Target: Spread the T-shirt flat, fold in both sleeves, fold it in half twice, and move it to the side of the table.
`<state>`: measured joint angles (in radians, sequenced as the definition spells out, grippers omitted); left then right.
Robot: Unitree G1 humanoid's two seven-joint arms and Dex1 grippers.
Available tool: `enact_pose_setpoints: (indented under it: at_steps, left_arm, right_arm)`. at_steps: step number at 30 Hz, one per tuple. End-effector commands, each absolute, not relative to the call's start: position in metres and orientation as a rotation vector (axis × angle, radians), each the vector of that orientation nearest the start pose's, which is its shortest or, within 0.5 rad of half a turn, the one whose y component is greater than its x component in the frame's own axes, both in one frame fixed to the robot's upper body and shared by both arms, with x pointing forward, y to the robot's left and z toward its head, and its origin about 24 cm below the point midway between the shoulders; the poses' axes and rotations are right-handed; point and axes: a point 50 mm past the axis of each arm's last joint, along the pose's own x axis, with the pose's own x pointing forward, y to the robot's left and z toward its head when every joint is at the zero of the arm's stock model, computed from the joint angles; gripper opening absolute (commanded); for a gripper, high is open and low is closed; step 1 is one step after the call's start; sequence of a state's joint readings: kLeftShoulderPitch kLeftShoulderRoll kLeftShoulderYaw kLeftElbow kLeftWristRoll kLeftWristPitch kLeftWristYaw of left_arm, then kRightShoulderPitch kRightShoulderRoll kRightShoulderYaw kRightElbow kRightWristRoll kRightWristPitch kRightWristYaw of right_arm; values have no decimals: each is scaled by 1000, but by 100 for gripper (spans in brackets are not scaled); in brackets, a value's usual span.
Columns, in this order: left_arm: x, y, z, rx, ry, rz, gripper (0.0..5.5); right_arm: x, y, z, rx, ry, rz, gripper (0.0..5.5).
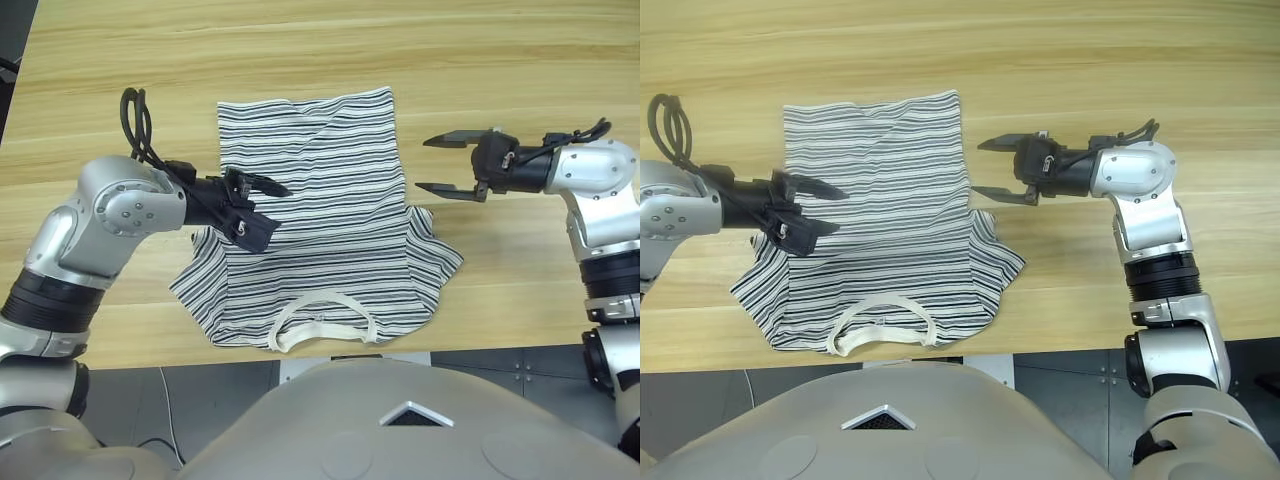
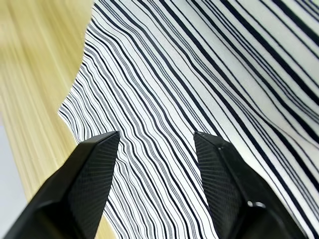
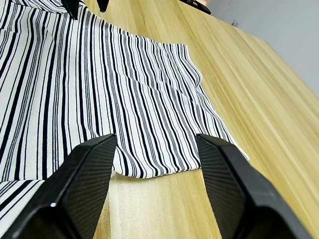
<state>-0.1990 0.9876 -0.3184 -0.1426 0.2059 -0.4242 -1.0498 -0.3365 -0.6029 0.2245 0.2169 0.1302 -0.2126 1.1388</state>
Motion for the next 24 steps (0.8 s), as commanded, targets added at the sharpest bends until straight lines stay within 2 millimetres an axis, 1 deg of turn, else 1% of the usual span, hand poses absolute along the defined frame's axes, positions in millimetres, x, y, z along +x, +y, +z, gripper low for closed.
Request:
enact_pose_setpoints:
  at_steps: [1, 3, 5, 6, 8, 11, 15, 19, 24]
  left_arm:
    - [217, 231, 108, 952, 367, -1458, 277]
    - [208, 256, 107, 682, 520, -1459, 277]
    - [199, 282, 105, 449, 630, -1437, 277]
    - [194, 297, 103, 360, 681, -1413, 277]
    - [186, 320, 98, 237, 771, -1362, 277]
    - [177, 343, 87, 172, 854, -1281, 277]
    - [169, 355, 69, 173, 938, -1249, 277]
    - [169, 365, 62, 159, 955, -1203, 277]
    - [164, 381, 45, 195, 1043, -1140, 277]
  right_arm:
    - [272, -176, 84, -598, 50, 1287, 292]
    - [269, -177, 81, -588, 55, 1276, 292]
    - [265, -179, 78, -575, 61, 1263, 292]
    - [263, -179, 76, -569, 65, 1257, 292]
    - [260, -180, 74, -560, 70, 1247, 292]
    - [260, -180, 73, -554, 75, 1242, 292]
    - [258, -182, 74, -553, 76, 1235, 292]
    - [256, -183, 73, -551, 82, 1233, 292]
    - [254, -184, 72, -549, 89, 1232, 292]
